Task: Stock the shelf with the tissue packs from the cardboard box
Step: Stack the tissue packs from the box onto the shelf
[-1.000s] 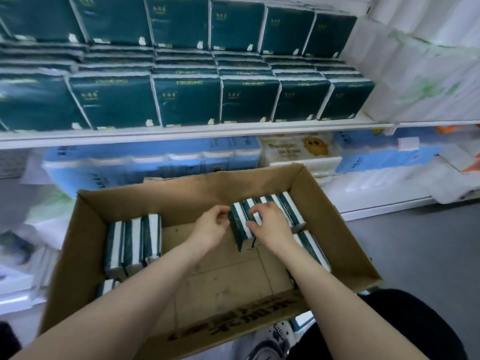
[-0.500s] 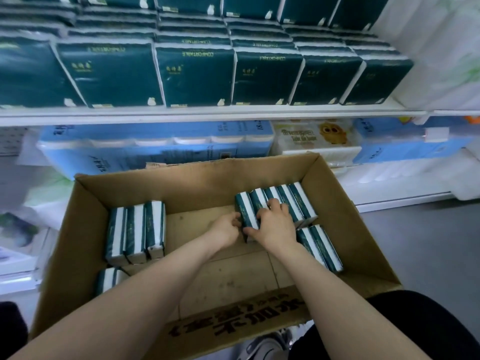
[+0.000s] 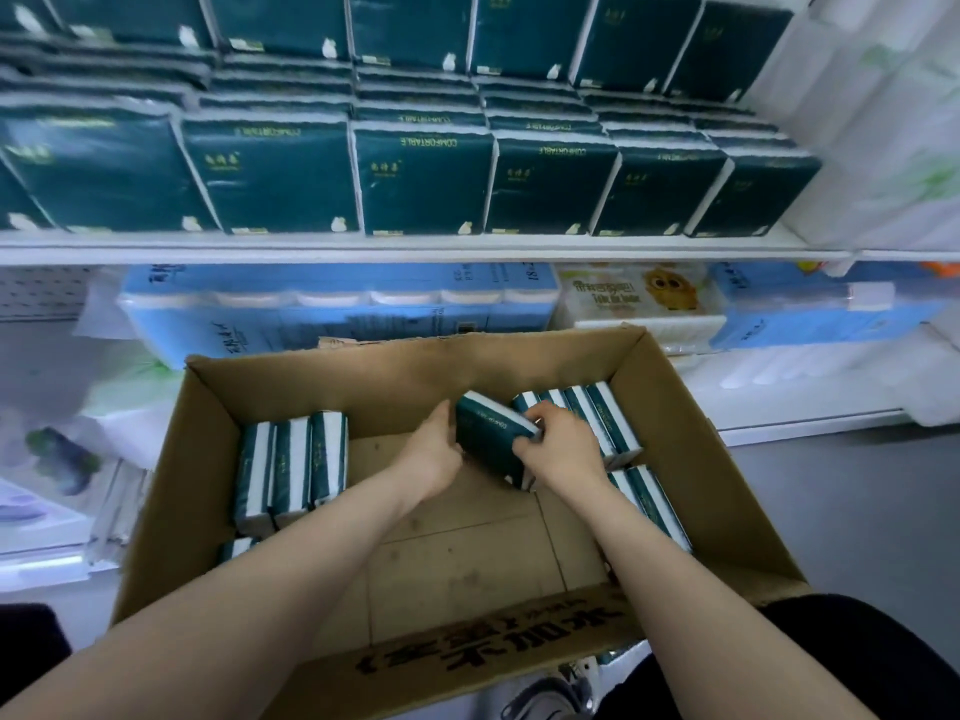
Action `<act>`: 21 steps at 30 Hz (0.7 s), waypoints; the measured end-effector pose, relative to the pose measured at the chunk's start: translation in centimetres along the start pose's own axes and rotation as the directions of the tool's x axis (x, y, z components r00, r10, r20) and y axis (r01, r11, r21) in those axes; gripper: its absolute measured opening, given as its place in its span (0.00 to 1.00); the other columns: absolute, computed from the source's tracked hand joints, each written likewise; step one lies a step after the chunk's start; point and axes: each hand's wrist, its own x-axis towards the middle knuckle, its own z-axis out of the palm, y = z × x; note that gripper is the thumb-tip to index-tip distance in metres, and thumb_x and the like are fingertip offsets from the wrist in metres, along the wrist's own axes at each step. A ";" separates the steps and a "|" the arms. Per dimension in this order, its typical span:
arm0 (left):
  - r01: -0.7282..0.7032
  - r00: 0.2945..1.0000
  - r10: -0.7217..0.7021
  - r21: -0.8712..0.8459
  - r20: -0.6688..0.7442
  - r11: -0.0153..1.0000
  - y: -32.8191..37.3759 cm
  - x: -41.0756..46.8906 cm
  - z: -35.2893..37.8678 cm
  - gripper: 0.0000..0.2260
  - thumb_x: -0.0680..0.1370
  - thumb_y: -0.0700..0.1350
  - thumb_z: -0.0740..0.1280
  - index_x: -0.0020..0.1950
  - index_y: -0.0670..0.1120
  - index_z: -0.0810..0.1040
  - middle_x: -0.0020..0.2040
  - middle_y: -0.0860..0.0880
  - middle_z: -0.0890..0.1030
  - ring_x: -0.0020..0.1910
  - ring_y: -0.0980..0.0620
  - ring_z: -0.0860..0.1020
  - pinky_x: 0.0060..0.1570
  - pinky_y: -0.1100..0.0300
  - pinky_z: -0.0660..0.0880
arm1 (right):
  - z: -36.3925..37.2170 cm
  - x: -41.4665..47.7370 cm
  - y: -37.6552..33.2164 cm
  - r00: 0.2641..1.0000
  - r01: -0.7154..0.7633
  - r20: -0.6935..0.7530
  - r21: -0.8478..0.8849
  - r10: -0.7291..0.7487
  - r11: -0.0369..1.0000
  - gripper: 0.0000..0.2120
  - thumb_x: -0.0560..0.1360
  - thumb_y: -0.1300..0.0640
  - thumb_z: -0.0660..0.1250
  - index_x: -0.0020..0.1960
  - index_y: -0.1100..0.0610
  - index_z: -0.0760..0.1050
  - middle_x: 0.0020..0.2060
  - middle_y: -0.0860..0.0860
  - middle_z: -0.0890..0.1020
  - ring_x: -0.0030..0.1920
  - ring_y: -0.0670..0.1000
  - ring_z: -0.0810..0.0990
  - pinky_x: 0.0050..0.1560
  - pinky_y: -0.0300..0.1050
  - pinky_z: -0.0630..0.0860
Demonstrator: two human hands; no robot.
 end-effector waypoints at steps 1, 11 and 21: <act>-0.009 1.000 0.009 0.001 0.003 1.000 0.1 -0.3 -0.5 0.27 0.82 0.38 0.60 0.79 0.49 0.54 0.75 0.46 0.66 0.73 0.46 0.65 0.71 0.53 0.62 | -0.2 -0.2 -0.1 1.000 0.004 0.004 0.042 -0.004 0.999 0.13 0.75 0.55 0.69 0.59 0.51 0.75 0.50 0.49 0.80 0.44 0.48 0.75 0.35 0.36 0.67; -0.199 0.974 0.198 0.004 -0.110 0.980 2.7 -4.0 -6.0 0.17 0.79 0.40 0.66 0.68 0.47 0.70 0.59 0.47 0.79 0.54 0.51 0.77 0.60 0.54 0.75 | -5.2 -2.5 -2.6 0.993 0.106 -0.088 0.441 -0.075 0.891 0.12 0.76 0.56 0.71 0.58 0.49 0.74 0.51 0.49 0.81 0.52 0.50 0.81 0.58 0.53 0.79; -0.455 0.807 0.473 0.139 -0.354 0.880 7.9 -8.8 -15.3 0.13 0.77 0.49 0.69 0.58 0.50 0.69 0.53 0.52 0.76 0.47 0.50 0.79 0.51 0.51 0.77 | -11.3 -5.6 -11.6 0.872 0.464 -0.371 0.412 -0.321 0.784 0.06 0.77 0.55 0.69 0.54 0.49 0.77 0.50 0.46 0.82 0.51 0.43 0.80 0.48 0.37 0.79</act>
